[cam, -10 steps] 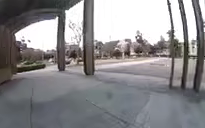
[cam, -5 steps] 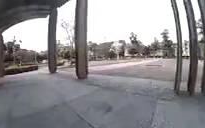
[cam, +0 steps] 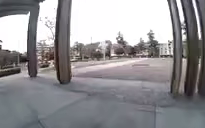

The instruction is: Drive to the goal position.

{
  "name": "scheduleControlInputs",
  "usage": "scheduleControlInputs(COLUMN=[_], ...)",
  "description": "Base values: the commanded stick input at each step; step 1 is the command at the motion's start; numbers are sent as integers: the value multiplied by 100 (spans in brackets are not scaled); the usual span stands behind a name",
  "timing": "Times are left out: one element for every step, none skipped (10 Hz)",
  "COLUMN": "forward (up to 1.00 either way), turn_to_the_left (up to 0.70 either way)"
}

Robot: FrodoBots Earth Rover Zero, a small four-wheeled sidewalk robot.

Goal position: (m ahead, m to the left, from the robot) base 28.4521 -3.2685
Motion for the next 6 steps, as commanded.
scheduleControlInputs(forward=[70,70,70,70,70,70], turn_to_the_left=[0,0,-4,-21,-35,-35])
